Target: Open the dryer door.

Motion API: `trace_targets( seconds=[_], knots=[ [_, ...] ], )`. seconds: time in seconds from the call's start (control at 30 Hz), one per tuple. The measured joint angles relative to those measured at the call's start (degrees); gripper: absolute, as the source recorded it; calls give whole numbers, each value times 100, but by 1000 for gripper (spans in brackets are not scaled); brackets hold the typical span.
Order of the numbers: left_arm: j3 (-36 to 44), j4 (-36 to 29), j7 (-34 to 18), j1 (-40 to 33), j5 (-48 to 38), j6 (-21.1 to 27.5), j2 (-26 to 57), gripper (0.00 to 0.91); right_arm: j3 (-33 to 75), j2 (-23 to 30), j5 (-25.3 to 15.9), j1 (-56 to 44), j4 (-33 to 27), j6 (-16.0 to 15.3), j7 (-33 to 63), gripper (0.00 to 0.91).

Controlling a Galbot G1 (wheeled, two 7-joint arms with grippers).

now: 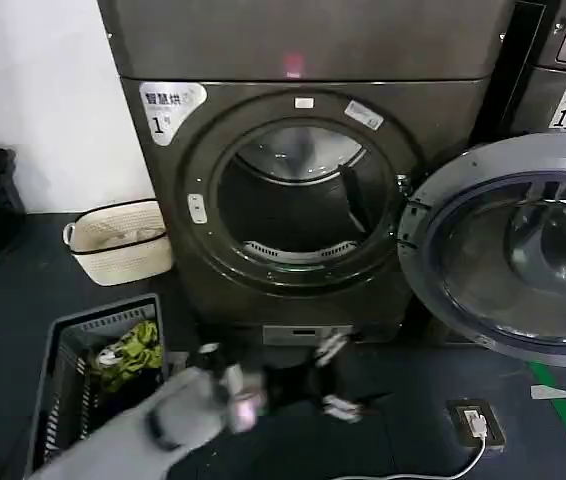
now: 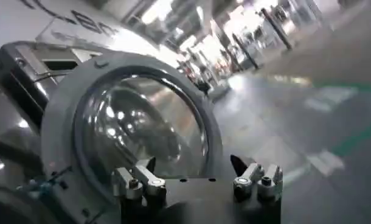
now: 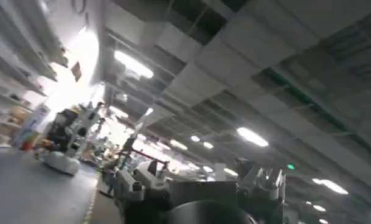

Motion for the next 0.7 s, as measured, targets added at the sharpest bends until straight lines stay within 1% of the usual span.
trace_targets(
  seconds=[0.1,0.2,0.3,0.37,0.43,0.47,0.57,0.63,0.67,0.7],
  knots=[
    [-529,-292,34,502,409,-406,657,907,-153,-70,-9,44,-2,15,-33,907],
    [-1187,-555,66,1035,821,-861,1339,907,-321,-146,-23,50,-77,107,-73,907],
    [-1819,-612,-23,1458,1410,-1361,2007,907,-399,-225,40,53,-152,98,-94,907],
    [-2214,-582,-126,1558,1824,-1688,2386,907,-412,-269,178,63,-203,14,-106,907],
    [-2536,-501,-219,1590,2195,-2028,2700,907,-410,-283,409,63,-212,-145,-184,907],
    [-2688,-455,-290,1593,2425,-2253,2864,907,-411,-284,531,60,-218,-175,-219,907],
    [-3015,-311,-331,1593,2965,-2803,3226,907,-449,-254,751,62,-268,-140,-294,907],
    [-3222,-214,-351,1598,3370,-3254,3424,907,-484,-224,841,73,-281,-109,-332,907],
    [-3311,-172,-409,1594,3563,-3415,3499,907,-518,-209,856,83,-292,-80,-347,907],
    [-3405,-138,-530,1592,3815,-3431,3578,907,-540,-204,864,94,-302,-42,-348,907]
  ],
)
